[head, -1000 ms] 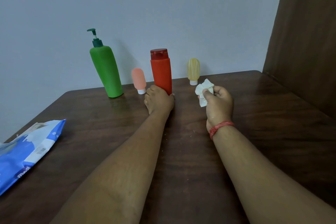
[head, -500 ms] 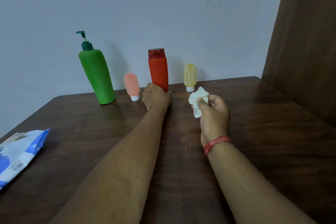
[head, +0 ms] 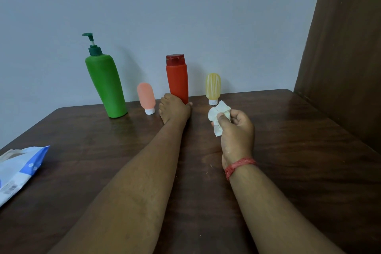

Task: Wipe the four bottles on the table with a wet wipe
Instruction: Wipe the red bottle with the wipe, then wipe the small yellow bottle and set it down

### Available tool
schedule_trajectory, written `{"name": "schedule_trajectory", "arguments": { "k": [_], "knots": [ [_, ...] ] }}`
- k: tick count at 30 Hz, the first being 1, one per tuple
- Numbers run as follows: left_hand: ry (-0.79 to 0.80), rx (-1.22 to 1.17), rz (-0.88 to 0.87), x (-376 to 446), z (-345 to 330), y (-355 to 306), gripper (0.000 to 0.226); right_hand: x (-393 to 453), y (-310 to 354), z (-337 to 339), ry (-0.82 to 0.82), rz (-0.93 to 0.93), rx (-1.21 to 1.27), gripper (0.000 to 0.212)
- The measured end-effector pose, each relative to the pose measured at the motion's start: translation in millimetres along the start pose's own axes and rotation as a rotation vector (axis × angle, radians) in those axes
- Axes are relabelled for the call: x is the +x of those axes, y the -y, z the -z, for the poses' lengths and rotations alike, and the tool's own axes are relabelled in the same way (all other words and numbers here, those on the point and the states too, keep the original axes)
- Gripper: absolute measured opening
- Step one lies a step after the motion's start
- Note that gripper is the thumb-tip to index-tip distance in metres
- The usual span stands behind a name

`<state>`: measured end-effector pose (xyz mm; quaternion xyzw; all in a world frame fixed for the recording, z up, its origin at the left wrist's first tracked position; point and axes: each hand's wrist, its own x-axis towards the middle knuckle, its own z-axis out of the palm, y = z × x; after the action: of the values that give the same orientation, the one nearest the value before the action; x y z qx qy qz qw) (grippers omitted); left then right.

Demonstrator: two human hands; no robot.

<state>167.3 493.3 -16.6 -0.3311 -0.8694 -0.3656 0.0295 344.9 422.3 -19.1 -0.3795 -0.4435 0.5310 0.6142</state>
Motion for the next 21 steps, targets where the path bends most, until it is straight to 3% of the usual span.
{"name": "schedule_trajectory", "arguments": {
  "k": [21],
  "knots": [
    [0.057,-0.045,0.005,-15.7,10.3,0.7,0.082,1.3,1.7,-1.2,-0.021,-0.045,0.020,0.021]
  ]
}}
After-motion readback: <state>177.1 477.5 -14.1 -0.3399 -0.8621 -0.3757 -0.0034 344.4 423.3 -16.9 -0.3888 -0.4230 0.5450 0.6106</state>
